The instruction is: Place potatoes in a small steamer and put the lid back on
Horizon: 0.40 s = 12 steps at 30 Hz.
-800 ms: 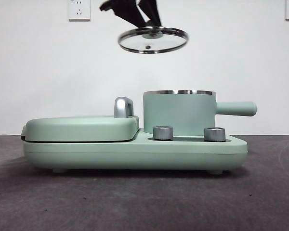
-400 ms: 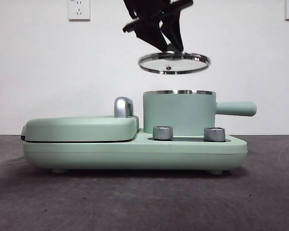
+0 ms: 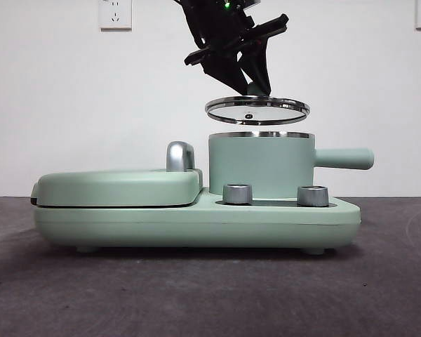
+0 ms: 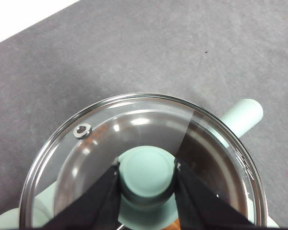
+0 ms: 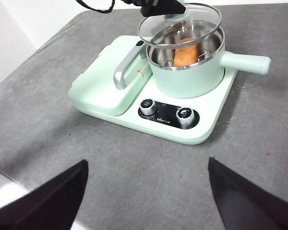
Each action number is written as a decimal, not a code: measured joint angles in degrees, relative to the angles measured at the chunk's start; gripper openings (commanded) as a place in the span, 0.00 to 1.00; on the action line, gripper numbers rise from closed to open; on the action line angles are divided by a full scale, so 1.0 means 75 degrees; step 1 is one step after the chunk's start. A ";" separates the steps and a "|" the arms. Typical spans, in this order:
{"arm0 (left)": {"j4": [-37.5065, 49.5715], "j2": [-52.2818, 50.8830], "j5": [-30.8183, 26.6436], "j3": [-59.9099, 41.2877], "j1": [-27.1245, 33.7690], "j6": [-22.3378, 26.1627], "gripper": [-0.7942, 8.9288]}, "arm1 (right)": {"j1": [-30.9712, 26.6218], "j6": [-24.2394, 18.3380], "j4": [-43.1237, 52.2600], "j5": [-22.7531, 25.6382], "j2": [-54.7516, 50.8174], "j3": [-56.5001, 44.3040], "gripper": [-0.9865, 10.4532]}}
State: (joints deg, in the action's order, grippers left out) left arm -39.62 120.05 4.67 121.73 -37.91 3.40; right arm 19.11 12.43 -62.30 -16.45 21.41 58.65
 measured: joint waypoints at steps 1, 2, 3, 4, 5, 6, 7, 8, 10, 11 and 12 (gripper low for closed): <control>-0.0032 0.0000 0.0003 0.0000 -0.0015 0.0000 0.09 | 0.0000 0.0003 0.0000 0.0000 0.0000 0.0000 0.43; -0.0111 0.0000 0.0000 0.0000 -0.0035 0.0000 0.09 | 0.0000 0.0003 0.0000 0.0000 0.0000 0.0000 0.43; -0.0163 0.0000 0.0003 0.0000 -0.0052 0.0000 0.09 | 0.0000 0.0006 0.0000 0.0000 0.0000 0.0000 0.43; -0.0172 0.0003 0.0003 0.0000 -0.0076 0.0000 0.09 | 0.0000 0.0009 0.0000 0.0000 0.0000 0.0000 0.43; -0.0154 0.0000 0.0003 0.0000 -0.0096 0.0003 0.09 | 0.0000 0.0012 0.0000 0.0000 0.0000 0.0000 0.43; -0.0134 0.0000 0.0003 0.0000 -0.0111 0.0003 0.09 | 0.0000 0.0023 0.0000 0.0000 0.0000 0.0000 0.43; -0.0137 0.0000 0.0006 0.0000 -0.0119 0.0003 0.09 | 0.0000 0.0044 0.0000 0.0000 0.0000 0.0000 0.43; -0.0152 0.0000 0.0006 0.0000 -0.0125 0.0000 0.09 | 0.0000 0.0064 0.0000 0.0000 0.0000 0.0000 0.43; -0.0149 0.0003 0.0003 0.0000 -0.0128 0.0000 0.09 | 0.0000 0.0073 0.0000 0.0000 0.0000 0.0000 0.43; -0.0143 0.0003 0.0003 0.0000 -0.0128 0.0000 0.09 | 0.0000 0.0073 0.0000 0.0000 0.0000 0.0000 0.43; -0.0134 0.0006 0.0003 0.0000 -0.0128 0.0003 0.09 | 0.0000 0.0073 0.0000 0.0000 0.0000 0.0000 0.43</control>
State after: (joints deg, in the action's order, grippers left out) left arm -40.62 120.09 4.69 121.73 -38.87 3.42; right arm 19.11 12.97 -62.30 -16.45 21.41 58.65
